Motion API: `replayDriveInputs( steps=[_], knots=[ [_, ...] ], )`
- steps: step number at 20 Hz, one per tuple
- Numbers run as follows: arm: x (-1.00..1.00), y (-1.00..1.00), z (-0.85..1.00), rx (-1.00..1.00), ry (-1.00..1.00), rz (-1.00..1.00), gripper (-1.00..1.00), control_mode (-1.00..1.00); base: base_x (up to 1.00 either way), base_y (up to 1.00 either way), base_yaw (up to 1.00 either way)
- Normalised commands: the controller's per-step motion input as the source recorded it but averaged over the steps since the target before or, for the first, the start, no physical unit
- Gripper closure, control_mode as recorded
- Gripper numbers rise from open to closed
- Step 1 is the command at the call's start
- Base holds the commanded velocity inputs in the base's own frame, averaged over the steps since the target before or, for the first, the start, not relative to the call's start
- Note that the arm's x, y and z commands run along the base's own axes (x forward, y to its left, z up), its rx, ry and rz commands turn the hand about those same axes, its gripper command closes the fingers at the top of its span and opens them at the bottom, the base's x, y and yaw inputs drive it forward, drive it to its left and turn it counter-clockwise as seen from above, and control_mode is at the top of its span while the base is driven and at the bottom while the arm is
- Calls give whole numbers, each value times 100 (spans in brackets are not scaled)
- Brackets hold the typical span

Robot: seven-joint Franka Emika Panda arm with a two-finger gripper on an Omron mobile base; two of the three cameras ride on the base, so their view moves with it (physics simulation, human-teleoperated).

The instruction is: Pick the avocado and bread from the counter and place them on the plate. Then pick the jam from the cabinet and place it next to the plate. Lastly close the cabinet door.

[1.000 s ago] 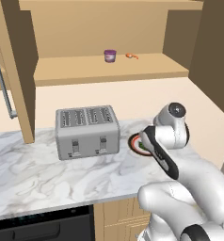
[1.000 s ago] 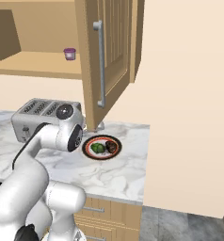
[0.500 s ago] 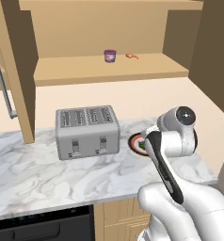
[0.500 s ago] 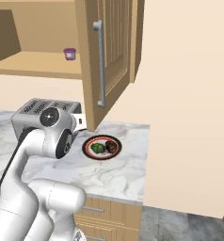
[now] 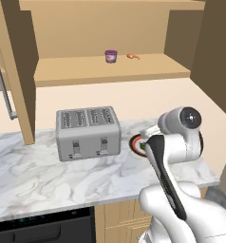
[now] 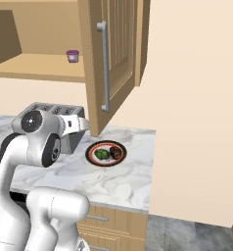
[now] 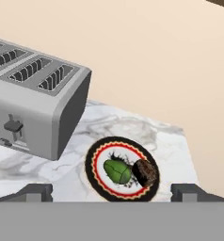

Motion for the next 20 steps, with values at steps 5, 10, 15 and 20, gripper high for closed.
replayDriveInputs(
  steps=[5,10,15,20],
  knots=[
    [-32,26,42,1,-6,1,-100,-100,0,0,0],
    [-27,20,41,2,-1,2,-100,-100,0,0,0],
    [-16,11,40,5,0,4,-100,-100,0,0,0],
    [-9,12,39,5,0,3,-100,-100,0,0,0]
  ],
)
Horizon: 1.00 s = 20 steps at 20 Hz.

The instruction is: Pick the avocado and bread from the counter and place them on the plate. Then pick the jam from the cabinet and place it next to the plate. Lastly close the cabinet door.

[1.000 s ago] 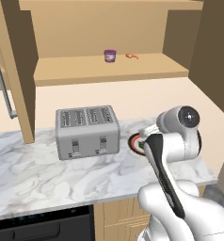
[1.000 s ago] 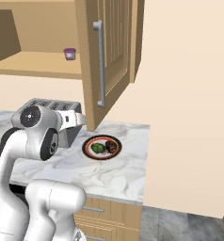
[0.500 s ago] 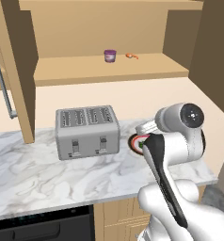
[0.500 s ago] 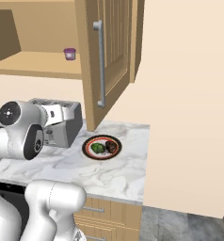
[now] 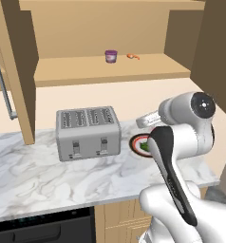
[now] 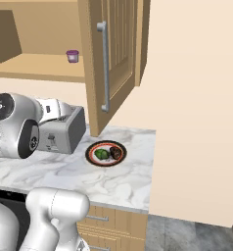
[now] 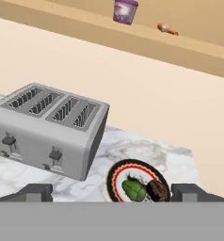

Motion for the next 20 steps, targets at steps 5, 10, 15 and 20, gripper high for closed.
replayDriveInputs(
  steps=[5,10,15,20],
  knots=[
    [-17,14,34,3,-6,0,-100,-100,0,0,0],
    [-8,12,37,3,-5,0,-100,-100,0,0,0],
    [0,10,35,1,-4,0,-100,-100,0,0,0],
    [0,6,36,2,-6,0,-100,-100,0,0,0]
  ],
)
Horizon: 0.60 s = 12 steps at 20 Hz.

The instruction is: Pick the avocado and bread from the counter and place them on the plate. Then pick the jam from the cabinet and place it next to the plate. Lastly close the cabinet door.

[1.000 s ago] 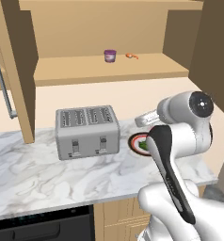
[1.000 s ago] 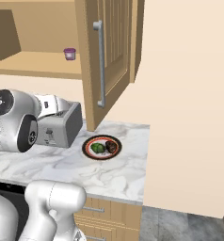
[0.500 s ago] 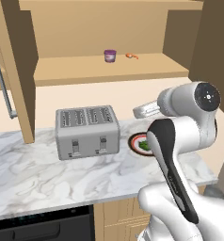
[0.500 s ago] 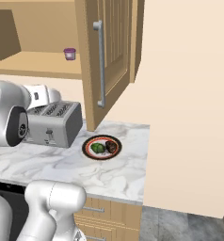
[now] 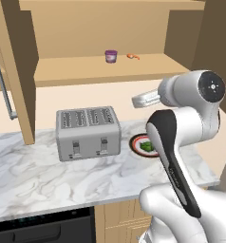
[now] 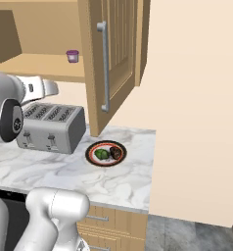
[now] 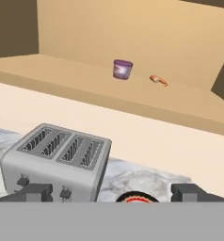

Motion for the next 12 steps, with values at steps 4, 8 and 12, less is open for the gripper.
replayDriveInputs(
  steps=[4,8,12],
  knots=[
    [0,1,34,3,-6,0,-100,-100,0,0,0],
    [0,0,28,5,-1,0,-100,-100,0,0,0],
    [5,0,23,5,-2,-1,-100,-100,0,0,0]
  ],
)
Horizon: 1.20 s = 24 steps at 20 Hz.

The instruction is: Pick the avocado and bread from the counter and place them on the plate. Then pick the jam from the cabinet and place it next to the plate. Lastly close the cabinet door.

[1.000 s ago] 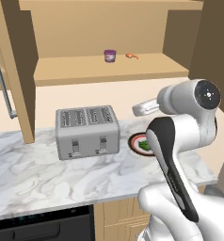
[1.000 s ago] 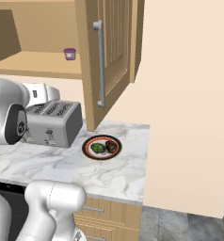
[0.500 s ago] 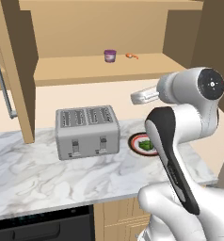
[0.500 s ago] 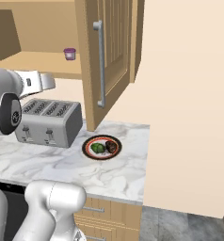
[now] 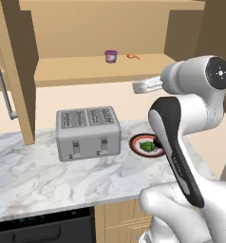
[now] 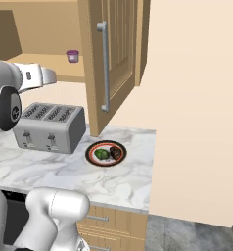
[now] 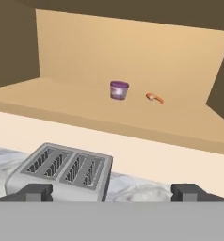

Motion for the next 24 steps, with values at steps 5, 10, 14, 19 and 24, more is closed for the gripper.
replayDriveInputs(
  steps=[5,10,14,19,24],
  knots=[
    [16,0,19,5,-1,-1,-100,-100,0,0,0],
    [21,1,14,5,0,-1,-100,-100,0,0,0],
    [21,4,3,2,0,-1,-100,-100,0,0,0],
    [29,6,0,0,0,-1,-100,-100,0,0,0],
    [35,4,0,1,2,-2,-100,-100,0,0,0]
  ],
)
